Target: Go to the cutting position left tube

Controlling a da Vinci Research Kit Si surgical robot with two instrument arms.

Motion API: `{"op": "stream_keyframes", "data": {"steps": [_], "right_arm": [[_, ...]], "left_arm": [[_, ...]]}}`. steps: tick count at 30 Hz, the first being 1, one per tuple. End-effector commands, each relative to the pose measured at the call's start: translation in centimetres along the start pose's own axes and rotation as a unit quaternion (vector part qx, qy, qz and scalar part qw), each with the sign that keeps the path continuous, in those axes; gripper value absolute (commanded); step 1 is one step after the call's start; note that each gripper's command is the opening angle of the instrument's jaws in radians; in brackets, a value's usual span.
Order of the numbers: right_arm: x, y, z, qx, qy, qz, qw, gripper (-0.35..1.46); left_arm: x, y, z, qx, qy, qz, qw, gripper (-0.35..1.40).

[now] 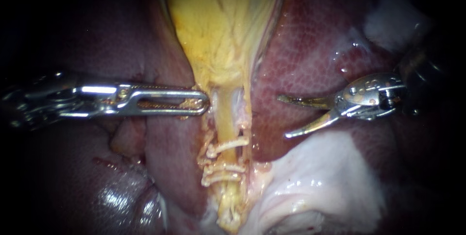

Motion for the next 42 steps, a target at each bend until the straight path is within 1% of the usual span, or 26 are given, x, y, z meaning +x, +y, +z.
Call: {"op": "stream_keyframes", "data": {"steps": [1, 3, 4, 7, 9, 11, 14, 15, 16, 17, 18, 22, 24, 28, 31, 35, 40, 42], "right_arm": [[0.00, 0.00, 0.01, 0.000, 0.000, 0.000, 1.0000, 1.43], [-0.01, 0.00, 0.01, 0.000, 0.000, 0.000, 1.0000, 1.43], [-0.01, 0.00, 0.01, 0.000, 0.000, 0.000, 1.0000, 1.43], [-0.04, 0.01, 0.03, 0.002, 0.000, -0.001, 1.0000, 1.43], [-0.07, 0.00, 0.06, 0.006, 0.001, -0.002, 1.0000, 1.43], [-0.11, -0.01, 0.10, 0.010, 0.002, -0.003, 0.9999, 1.43], [-0.25, -0.03, 0.23, 0.020, -0.006, -0.008, 0.9998, 1.43], [-0.32, -0.04, 0.31, 0.025, -0.010, -0.005, 0.9996, 1.43], [-0.36, -0.04, 0.35, 0.027, -0.011, -0.003, 0.9996, 1.43], [-0.44, -0.05, 0.44, 0.033, -0.015, 0.003, 0.9993, 1.43], [-0.51, -0.06, 0.51, 0.038, -0.017, 0.007, 0.9991, 1.43], [-0.84, -0.11, 0.85, 0.058, -0.035, 0.023, 0.9975, 1.43], [-0.99, -0.13, 1.02, 0.068, -0.041, 0.031, 0.9964, 1.43], [-1.24, -0.16, 1.28, 0.083, -0.050, 0.043, 0.9944, 1.43], [-1.38, -0.16, 1.43, 0.092, -0.054, 0.050, 0.9930, 1.43], [-1.47, -0.11, 1.58, 0.096, -0.056, 0.057, 0.9922, 1.43], [-1.46, -0.04, 1.70, 0.092, -0.057, 0.064, 0.9920, 1.43], [-1.44, -0.02, 1.74, 0.092, -0.053, 0.067, 0.9920, 1.43]], "left_arm": [[-0.01, -0.01, -0.03, 0.001, 0.001, 0.000, 1.0000, -0.35], [-0.05, -0.02, -0.12, 0.004, 0.003, -0.001, 1.0000, -0.35], [-0.10, -0.03, -0.21, 0.005, 0.004, -0.003, 1.0000, -0.35], [-0.24, -0.07, -0.43, -0.002, 0.002, -0.007, 1.0000, -0.35], [-0.34, -0.11, -0.57, -0.002, -0.005, -0.011, 0.9999, -0.35], [-0.41, -0.14, -0.68, -0.003, -0.010, -0.016, 0.9998, -0.35], [-0.48, -0.18, -0.81, -0.002, -0.016, -0.013, 0.9998, -0.35], [-0.49, -0.19, -0.84, -0.003, -0.016, -0.014, 0.9998, -0.35], [-0.50, -0.19, -0.86, -0.005, -0.017, -0.012, 0.9998, -0.35], [-0.51, -0.19, -0.89, -0.005, -0.019, -0.012, 0.9997, -0.35], [-0.52, -0.18, -0.90, -0.006, -0.019, -0.012, 0.9997, -0.35], [-0.54, -0.16, -0.96, -0.007, -0.021, -0.013, 0.9997, -0.35], [-0.54, -0.15, -0.97, -0.008, -0.021, -0.013, 0.9997, -0.35], [-0.54, -0.15, -0.98, -0.008, -0.021, -0.013, 0.9997, -0.35], [-0.54, -0.15, -0.99, -0.007, -0.021, -0.013, 0.9997, -0.35], [-0.54, -0.16, -0.99, -0.008, -0.021, -0.014, 0.9996, -0.35], [-0.54, -0.18, -0.99, -0.008, -0.022, -0.014, 0.9996, -0.35], [-0.54, -0.18, -0.99, -0.009, -0.022, -0.014, 0.9996, -0.35]]}}
